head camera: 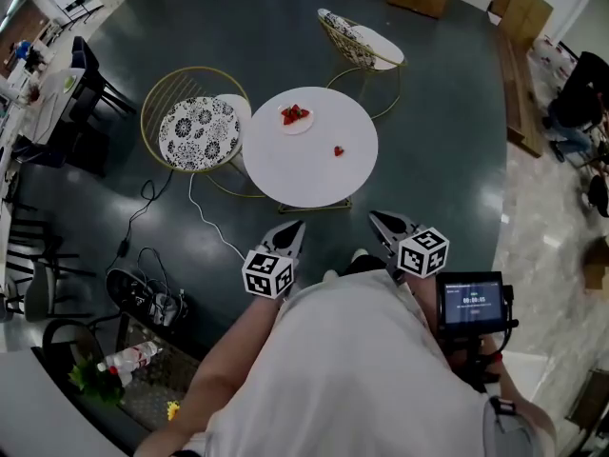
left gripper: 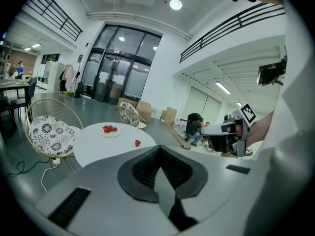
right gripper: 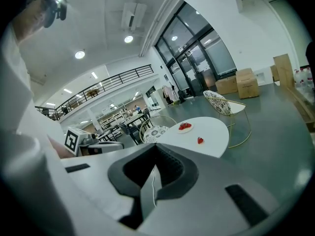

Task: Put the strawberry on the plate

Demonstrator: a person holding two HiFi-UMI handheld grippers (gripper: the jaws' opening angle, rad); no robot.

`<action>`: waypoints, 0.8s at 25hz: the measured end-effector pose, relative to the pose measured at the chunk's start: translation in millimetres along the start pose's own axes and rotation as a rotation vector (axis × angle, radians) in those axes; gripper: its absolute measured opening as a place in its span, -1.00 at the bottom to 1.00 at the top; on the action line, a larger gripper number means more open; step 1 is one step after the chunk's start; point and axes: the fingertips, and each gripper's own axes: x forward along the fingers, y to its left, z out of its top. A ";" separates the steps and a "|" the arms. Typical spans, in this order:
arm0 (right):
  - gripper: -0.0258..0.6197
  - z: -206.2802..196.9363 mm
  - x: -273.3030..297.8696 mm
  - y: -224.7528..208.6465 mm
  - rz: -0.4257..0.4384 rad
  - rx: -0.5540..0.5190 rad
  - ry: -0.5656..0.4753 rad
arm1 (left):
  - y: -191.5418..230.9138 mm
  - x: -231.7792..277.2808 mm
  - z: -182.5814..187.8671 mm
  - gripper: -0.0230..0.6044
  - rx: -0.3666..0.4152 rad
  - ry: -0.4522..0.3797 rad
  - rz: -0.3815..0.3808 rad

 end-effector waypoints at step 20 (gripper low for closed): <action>-0.90 46.3 104.7 -30.0 0.133 -0.027 0.070 | 65.7 46.9 19.4 -0.90 -0.040 0.036 0.082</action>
